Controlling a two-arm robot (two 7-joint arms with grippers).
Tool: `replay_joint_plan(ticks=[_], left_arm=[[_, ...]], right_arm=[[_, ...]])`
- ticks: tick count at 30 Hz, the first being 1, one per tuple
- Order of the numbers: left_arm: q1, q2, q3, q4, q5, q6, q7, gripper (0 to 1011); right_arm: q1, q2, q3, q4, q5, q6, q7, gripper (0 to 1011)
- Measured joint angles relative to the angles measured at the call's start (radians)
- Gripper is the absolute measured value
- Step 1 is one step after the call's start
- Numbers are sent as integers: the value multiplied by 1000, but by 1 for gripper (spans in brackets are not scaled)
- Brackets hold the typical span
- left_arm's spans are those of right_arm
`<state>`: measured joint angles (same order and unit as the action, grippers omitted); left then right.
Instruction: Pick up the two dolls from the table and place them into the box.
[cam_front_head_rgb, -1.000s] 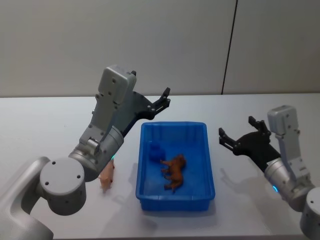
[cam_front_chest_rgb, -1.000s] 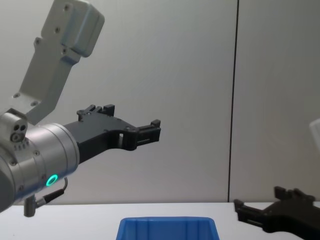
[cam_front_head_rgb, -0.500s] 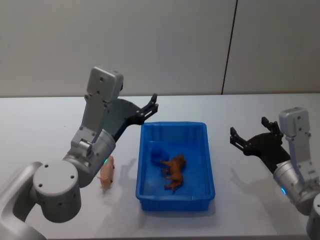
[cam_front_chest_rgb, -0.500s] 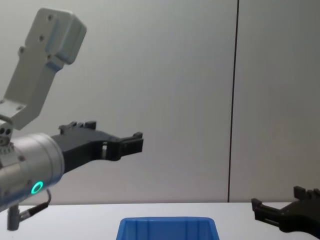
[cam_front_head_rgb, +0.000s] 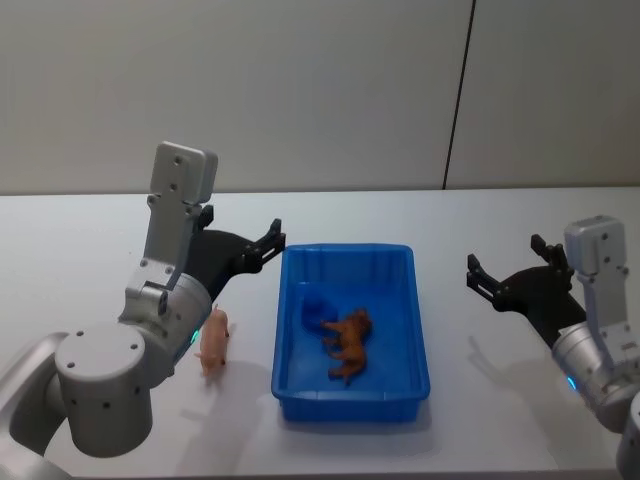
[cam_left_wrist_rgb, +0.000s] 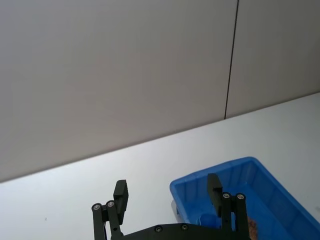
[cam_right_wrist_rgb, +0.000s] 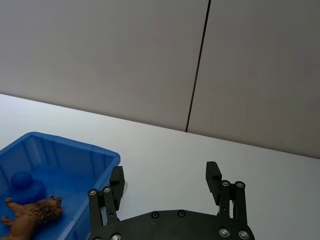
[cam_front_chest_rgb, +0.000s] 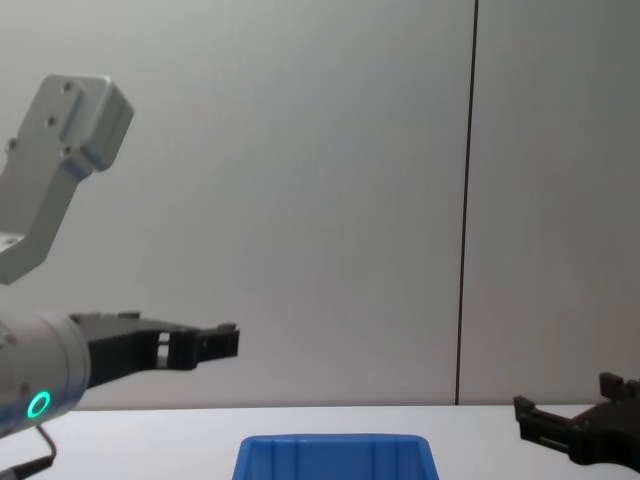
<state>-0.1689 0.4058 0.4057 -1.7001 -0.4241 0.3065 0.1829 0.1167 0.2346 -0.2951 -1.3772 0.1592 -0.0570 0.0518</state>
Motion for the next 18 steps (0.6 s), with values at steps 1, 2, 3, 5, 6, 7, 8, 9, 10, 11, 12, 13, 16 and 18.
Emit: replay_joint_plan(ticks=[1,2,3,5,6,7,8,9,10,11,12,13,16,18], left_arm=[[0,0,-1,-1,-6,10,6,1001],[1,-2,-4,-3,-20,35,19,1001],[2,-2,-6,-3,-24,42,23,1001],[2,-4,-11,-4,-44,78,40,1001],[2,-5,-12,-4,-51,93,48,1001],[2,-6,-13,-4,-55,101,52,1001],[2,-7,-16,-4,-68,125,63,1001],[2,-8,-18,-3,-74,136,68,1001],[2,-9,-19,-2,-79,147,73,1001],[2,-10,-21,0,-84,158,78,1001],[1,-12,-24,3,-93,177,86,1001],[1,-13,-25,6,-99,191,92,1001],[-1,-17,-29,19,-118,230,105,1001],[-2,-19,-32,31,-127,254,111,1001]], right_arm=[[0,0,0,0,0,0,0,1001],[0,0,0,-1,0,0,-1,1001],[-1,0,0,-1,0,0,-1,1001],[-1,1,1,-2,0,0,-3,1001],[-1,1,1,-2,0,0,-3,1001],[-2,1,1,-2,0,0,-4,1001],[-2,1,1,-2,0,0,-4,1001],[-2,1,1,-3,0,0,-4,1001],[-2,1,1,-3,0,0,-4,1001],[-2,1,1,-3,0,0,-5,1001],[-2,1,1,-3,0,0,-5,1001],[-2,1,1,-3,0,0,-5,1001],[-3,2,1,-4,0,0,-6,1001],[-3,2,1,-4,0,0,-7,1001]])
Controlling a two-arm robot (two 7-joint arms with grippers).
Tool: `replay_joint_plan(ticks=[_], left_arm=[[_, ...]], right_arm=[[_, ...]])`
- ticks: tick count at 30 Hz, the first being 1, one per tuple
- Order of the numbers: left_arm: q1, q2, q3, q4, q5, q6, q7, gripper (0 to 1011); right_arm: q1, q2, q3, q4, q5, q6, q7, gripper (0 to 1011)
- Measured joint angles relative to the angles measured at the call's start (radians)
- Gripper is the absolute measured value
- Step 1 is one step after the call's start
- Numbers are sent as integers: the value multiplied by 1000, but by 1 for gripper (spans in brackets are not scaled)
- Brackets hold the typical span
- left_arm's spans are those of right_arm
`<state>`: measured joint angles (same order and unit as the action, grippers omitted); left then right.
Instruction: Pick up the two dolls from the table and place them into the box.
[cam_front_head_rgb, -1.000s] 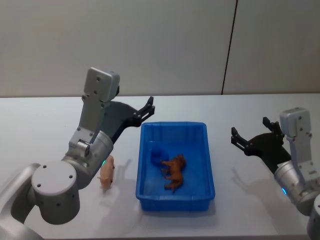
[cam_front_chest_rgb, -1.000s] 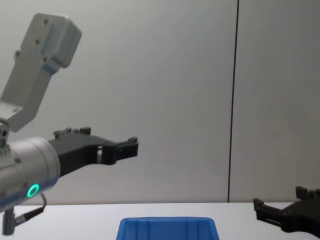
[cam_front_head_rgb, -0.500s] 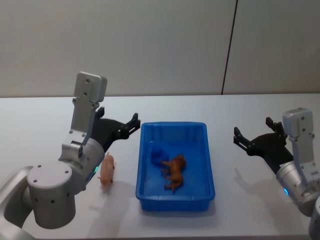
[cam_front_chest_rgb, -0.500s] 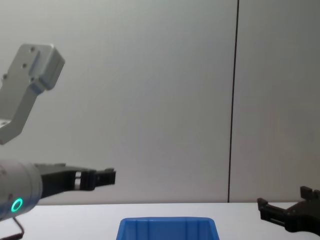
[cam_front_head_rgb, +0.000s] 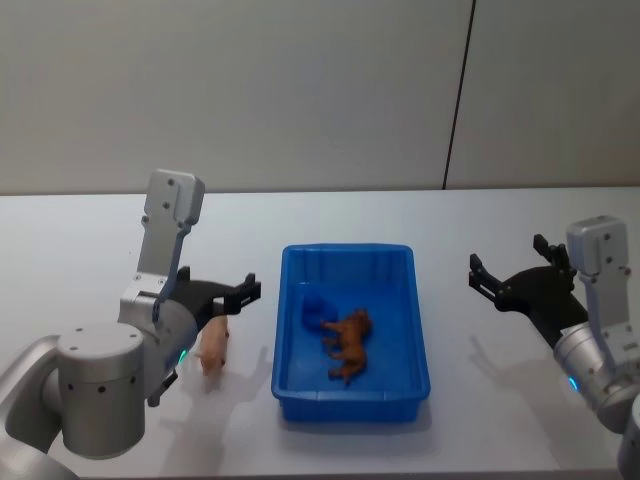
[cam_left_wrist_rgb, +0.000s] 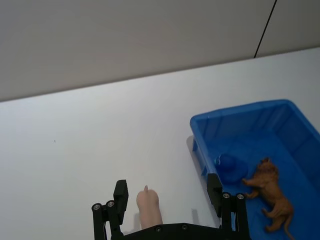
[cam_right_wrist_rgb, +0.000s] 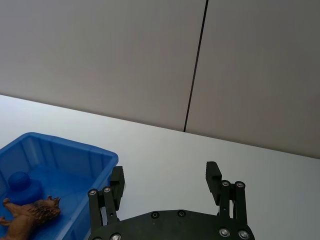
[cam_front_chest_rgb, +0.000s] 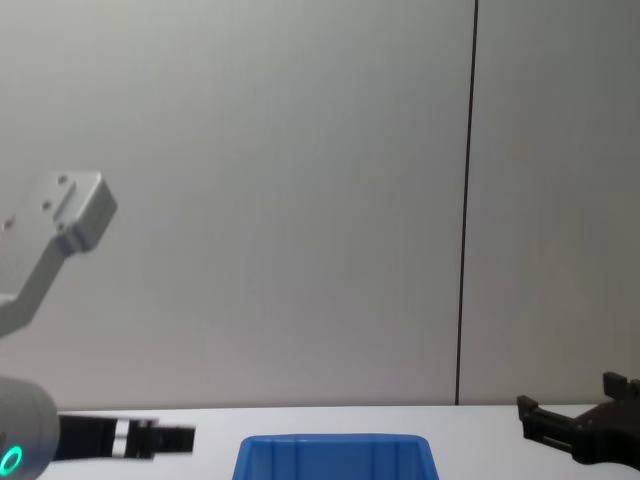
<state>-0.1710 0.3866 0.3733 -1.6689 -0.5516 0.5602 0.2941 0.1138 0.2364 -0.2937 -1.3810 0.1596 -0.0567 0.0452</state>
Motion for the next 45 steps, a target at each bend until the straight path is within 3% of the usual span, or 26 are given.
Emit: replay_joint_plan(ticks=[11,19,38,45], left_arm=[[-6,-8,-7,62,-21,82,-1,1001],[-14,-12,-8,108,-9,113,-25,1001],[-66,-33,-6,224,88,152,-107,1001],[-90,-44,-3,270,130,156,-137,867]], right_arm=[[-1,1,0,-1,0,0,-1,1001],[-1,1,0,-1,0,0,-2,1001],[-1,1,0,-1,0,0,-2,1001],[-1,1,0,-1,0,0,-2,1001]])
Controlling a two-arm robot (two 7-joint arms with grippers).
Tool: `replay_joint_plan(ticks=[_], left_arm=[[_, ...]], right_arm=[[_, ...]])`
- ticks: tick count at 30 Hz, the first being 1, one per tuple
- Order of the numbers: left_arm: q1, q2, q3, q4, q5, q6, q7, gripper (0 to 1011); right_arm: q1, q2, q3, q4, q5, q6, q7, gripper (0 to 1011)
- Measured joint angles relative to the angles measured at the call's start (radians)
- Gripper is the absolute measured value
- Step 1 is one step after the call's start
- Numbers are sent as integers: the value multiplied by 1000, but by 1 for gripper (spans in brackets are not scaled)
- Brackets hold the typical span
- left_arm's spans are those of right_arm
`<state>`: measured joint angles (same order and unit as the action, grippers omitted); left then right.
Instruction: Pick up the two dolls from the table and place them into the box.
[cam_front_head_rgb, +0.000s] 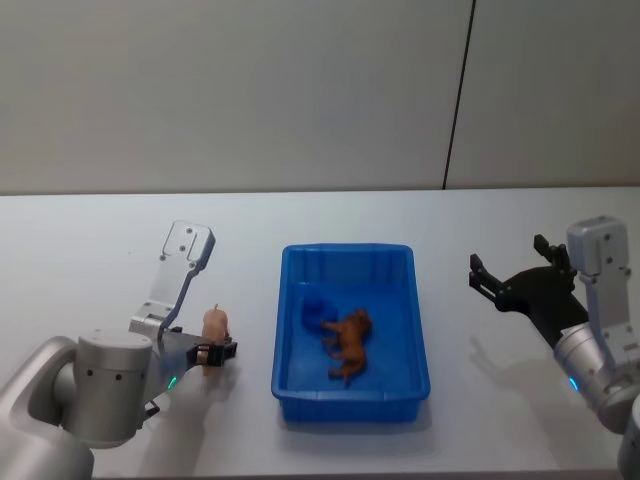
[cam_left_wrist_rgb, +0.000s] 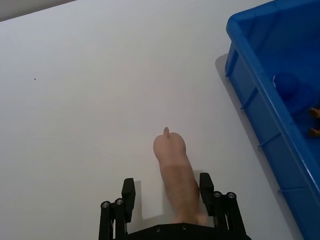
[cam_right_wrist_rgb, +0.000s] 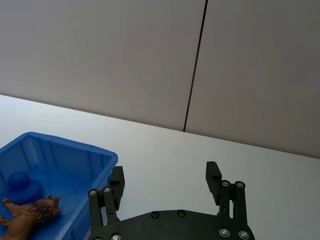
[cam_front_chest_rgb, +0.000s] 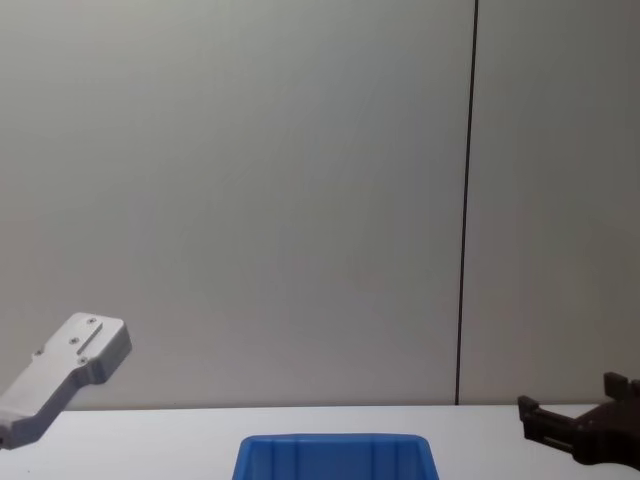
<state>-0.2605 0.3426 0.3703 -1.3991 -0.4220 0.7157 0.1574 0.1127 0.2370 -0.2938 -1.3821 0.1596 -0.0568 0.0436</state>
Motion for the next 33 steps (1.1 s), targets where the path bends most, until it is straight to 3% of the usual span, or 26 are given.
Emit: replay_joint_plan(ticks=[13,14,23,33], left_arm=[[-29,-17,1,66,46,3,-35,485],[-31,-18,1,69,48,3,-37,408],[-36,-22,0,78,72,-9,-47,387],[-32,-13,-5,21,117,-59,-71,387]], right_arm=[[0,0,0,0,0,0,0,1001],[0,0,0,0,0,0,0,1001],[0,0,0,0,0,0,0,1001],[0,0,0,0,0,0,0,1001]])
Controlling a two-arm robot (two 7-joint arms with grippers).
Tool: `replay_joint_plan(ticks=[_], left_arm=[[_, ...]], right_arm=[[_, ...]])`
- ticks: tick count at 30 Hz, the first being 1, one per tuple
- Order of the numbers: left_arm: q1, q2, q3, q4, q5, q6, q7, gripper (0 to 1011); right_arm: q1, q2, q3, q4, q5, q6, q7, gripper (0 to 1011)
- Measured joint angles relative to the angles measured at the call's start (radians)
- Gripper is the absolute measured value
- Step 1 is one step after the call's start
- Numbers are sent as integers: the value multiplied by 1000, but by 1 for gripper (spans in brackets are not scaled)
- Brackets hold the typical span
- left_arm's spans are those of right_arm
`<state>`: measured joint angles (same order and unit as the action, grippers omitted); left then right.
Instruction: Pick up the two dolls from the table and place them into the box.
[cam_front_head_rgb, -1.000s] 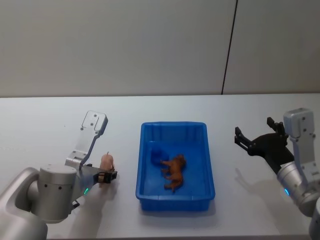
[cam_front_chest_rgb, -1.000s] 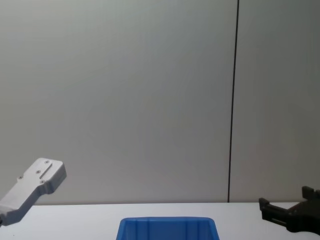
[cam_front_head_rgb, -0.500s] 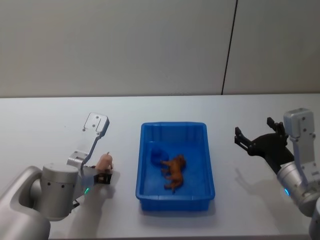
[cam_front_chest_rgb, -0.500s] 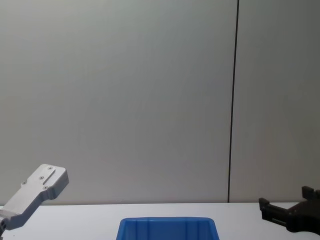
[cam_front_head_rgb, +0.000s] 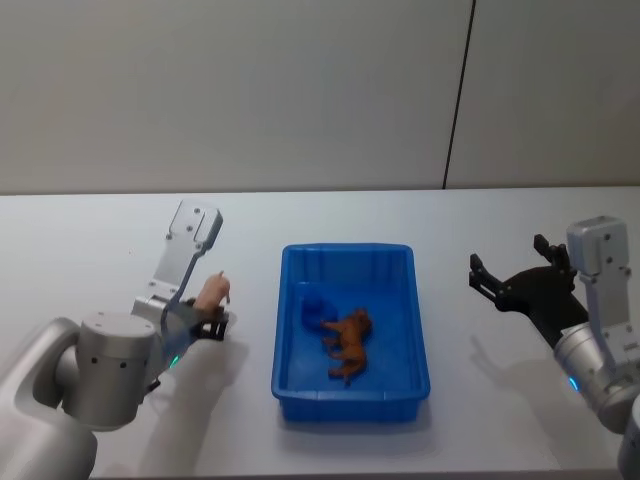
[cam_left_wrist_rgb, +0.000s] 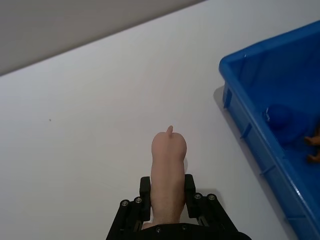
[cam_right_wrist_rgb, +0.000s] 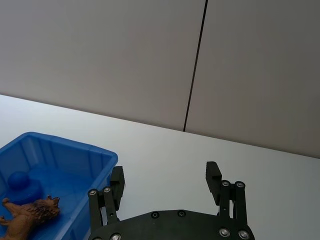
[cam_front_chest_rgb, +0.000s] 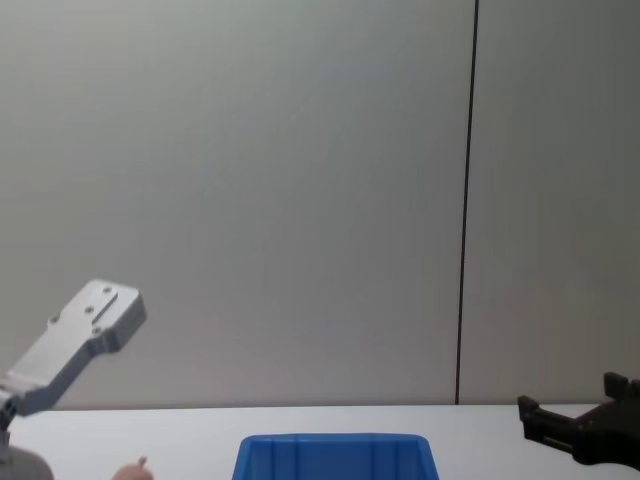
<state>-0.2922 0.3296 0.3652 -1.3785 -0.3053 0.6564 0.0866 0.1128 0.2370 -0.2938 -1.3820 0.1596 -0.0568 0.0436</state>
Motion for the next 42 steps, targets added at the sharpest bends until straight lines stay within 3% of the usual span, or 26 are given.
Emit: replay_joint_plan(ticks=[11,31,36,38,42], left_arm=[[0,14,-2,-71,54,-82,-81,387],[-35,19,2,-100,89,-248,-359,387],[-51,15,5,-87,89,-288,-440,530],[-56,13,6,-81,88,-299,-470,543],[-70,7,10,-65,84,-323,-527,707]], right_arm=[[0,0,0,0,0,0,0,1001],[0,0,0,0,0,0,0,1001],[0,0,0,0,0,0,0,1001],[0,0,0,0,0,0,0,1001],[0,0,0,0,0,0,0,1001]])
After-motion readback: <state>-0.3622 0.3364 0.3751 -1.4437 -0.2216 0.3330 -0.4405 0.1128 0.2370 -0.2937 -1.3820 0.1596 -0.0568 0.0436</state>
